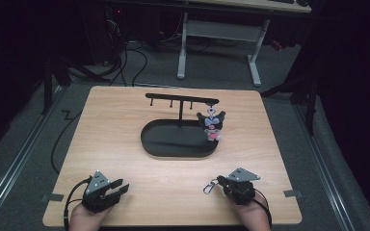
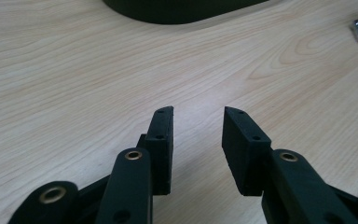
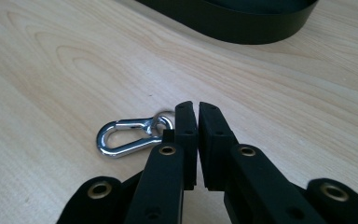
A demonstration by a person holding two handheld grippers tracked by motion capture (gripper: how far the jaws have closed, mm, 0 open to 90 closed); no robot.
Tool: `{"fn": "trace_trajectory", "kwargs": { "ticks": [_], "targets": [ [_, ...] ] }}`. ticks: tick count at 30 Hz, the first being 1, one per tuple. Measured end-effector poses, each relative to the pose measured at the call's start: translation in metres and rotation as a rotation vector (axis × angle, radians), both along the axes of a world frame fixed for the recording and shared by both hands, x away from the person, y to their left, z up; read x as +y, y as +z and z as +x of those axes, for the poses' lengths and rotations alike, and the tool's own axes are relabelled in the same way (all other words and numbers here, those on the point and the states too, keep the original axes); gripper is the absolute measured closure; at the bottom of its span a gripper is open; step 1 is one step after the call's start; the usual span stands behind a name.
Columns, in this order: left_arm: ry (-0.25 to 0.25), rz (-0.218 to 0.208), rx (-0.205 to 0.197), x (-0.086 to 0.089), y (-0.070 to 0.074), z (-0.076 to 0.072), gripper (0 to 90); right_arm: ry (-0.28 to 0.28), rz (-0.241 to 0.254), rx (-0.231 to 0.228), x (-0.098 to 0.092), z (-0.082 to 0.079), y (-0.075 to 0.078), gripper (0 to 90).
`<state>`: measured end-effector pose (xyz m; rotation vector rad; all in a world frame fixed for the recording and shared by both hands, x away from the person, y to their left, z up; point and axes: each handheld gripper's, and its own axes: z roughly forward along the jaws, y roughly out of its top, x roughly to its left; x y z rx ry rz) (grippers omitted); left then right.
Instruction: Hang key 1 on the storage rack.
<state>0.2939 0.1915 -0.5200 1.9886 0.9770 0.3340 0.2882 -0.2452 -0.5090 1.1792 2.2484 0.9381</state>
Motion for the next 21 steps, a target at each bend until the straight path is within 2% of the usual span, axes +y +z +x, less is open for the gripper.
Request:
{"fn": "trace_trajectory", "kwargs": {
  "ticks": [2, 7, 9, 11, 13, 14, 16, 18, 20, 21],
  "targets": [
    [-0.020, 0.001, -0.010, -0.006, 0.002, -0.001, 64.4, 0.015, -0.010, 0.008, 0.003, -0.003, -0.001, 86.8],
    [-0.057, 0.014, -0.018, -0.019, 0.002, -0.001, 63.7, 0.033, 0.010, 0.035, 0.003, -0.007, -0.004, 86.2],
    [-0.062, 0.022, -0.016, -0.020, 0.001, 0.000, 63.7, 0.025, 0.021, 0.031, 0.000, -0.009, -0.003, 82.7],
    [-0.058, 0.020, -0.014, -0.020, 0.001, 0.000, 63.8, 0.002, 0.057, 0.040, -0.006, -0.007, -0.003, 79.6],
    [-0.055, 0.023, -0.012, -0.018, 0.000, 0.001, 63.8, -0.011, 0.084, 0.047, -0.011, -0.002, -0.003, 73.4],
    [-0.052, 0.023, -0.011, -0.018, 0.000, 0.000, 63.7, -0.004, 0.092, 0.048, -0.012, 0.002, -0.003, 69.1],
    [-0.046, 0.023, -0.009, -0.016, -0.001, 0.000, 63.7, 0.022, 0.140, 0.074, -0.015, 0.013, -0.004, 59.3],
    [-0.037, 0.027, -0.006, -0.013, -0.002, -0.002, 63.7, 0.028, 0.194, 0.106, -0.018, 0.025, -0.006, 57.3],
    [-0.027, 0.030, -0.003, -0.010, -0.003, -0.005, 63.7, 0.031, 0.213, 0.128, -0.017, 0.032, -0.008, 55.7],
    [-0.019, 0.028, -0.004, -0.008, -0.004, -0.006, 63.7, 0.041, 0.203, 0.128, -0.016, 0.035, -0.009, 54.7]
  ]
}}
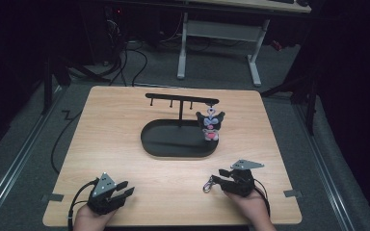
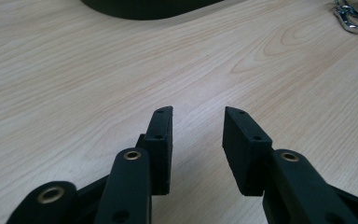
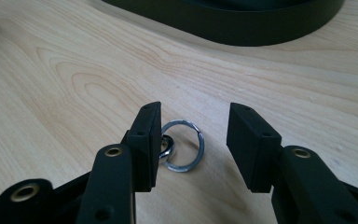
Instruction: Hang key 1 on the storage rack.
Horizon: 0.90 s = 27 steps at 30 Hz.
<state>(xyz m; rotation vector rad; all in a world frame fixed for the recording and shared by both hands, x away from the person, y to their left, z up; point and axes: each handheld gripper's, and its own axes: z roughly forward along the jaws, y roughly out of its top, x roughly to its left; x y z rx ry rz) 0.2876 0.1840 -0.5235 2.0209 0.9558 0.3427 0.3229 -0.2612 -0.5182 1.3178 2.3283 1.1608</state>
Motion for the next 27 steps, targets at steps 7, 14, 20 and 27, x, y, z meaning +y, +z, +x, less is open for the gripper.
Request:
{"fn": "trace_trajectory", "kwargs": {
  "ticks": [7, 14, 20, 27],
  "targets": [
    [0.034, -0.003, -0.008, 0.013, 0.002, -0.008, 63.7, 0.069, 0.020, 0.072, 0.003, 0.010, -0.008, 58.2],
    [0.032, -0.013, -0.012, 0.013, 0.003, -0.007, 63.7, 0.125, -0.041, 0.078, 0.009, -0.007, -0.004, 82.1],
    [0.019, -0.015, -0.010, 0.009, 0.003, -0.004, 63.7, 0.124, -0.089, 0.054, 0.010, -0.017, 0.004, 83.7],
    [0.000, -0.012, -0.012, 0.004, 0.003, -0.001, 63.6, 0.129, -0.157, 0.106, 0.013, -0.021, 0.007, 79.3]
  ]
}}
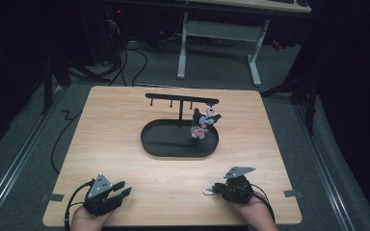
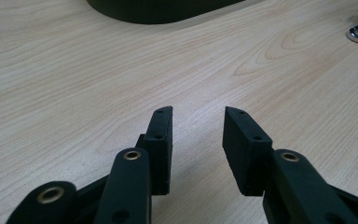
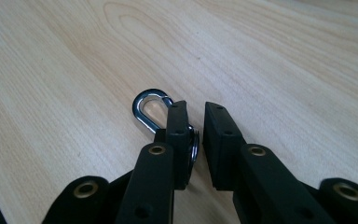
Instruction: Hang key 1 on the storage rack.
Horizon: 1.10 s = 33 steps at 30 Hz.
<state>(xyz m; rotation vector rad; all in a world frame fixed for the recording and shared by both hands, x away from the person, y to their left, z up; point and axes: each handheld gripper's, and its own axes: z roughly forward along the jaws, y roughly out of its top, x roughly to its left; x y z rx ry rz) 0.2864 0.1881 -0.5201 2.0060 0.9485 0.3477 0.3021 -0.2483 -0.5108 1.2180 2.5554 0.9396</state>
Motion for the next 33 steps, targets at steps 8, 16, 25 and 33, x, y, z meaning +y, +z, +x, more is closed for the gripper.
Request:
{"fn": "trace_trajectory", "kwargs": {
  "ticks": [8, 16, 25, 33],
  "targets": [
    [-0.009, -0.004, -0.005, 0.002, 0.001, 0.002, 63.7, 0.026, -0.053, 0.051, 0.004, -0.009, 0.011, 74.1],
    [-0.007, -0.011, -0.014, 0.004, 0.003, 0.001, 63.7, 0.000, -0.081, 0.071, 0.005, -0.019, 0.014, 70.7],
    [-0.022, -0.004, -0.011, 0.000, 0.002, 0.000, 63.7, -0.027, -0.137, 0.098, 0.003, -0.028, 0.015, 76.5],
    [-0.023, -0.003, -0.013, 0.000, 0.002, 0.000, 63.7, -0.007, -0.230, 0.171, 0.015, -0.019, 0.021, 87.2]
  ]
}}
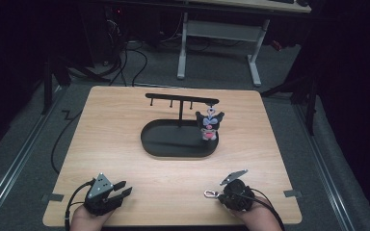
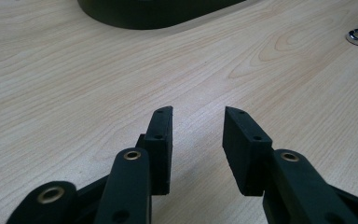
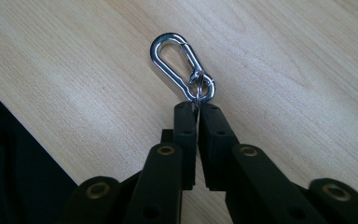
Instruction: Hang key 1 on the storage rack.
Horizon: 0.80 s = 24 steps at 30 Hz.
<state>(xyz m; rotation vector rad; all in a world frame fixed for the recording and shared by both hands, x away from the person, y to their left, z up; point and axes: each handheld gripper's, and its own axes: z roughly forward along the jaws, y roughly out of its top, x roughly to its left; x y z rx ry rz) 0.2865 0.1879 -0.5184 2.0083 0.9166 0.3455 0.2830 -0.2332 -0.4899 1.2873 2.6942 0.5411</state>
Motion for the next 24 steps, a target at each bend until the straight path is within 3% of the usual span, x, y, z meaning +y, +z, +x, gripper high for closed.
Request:
{"fn": "trace_trajectory", "kwargs": {
  "ticks": [10, 24],
  "targets": [
    [-0.014, 0.005, -0.005, 0.000, 0.000, 0.000, 63.7, 0.039, -0.087, 0.102, 0.007, 0.017, 0.009, 88.9],
    [-0.020, -0.013, -0.025, 0.001, 0.000, 0.000, 61.3, 0.041, -0.088, 0.115, 0.013, 0.039, 0.055, 89.0]
  ]
}}
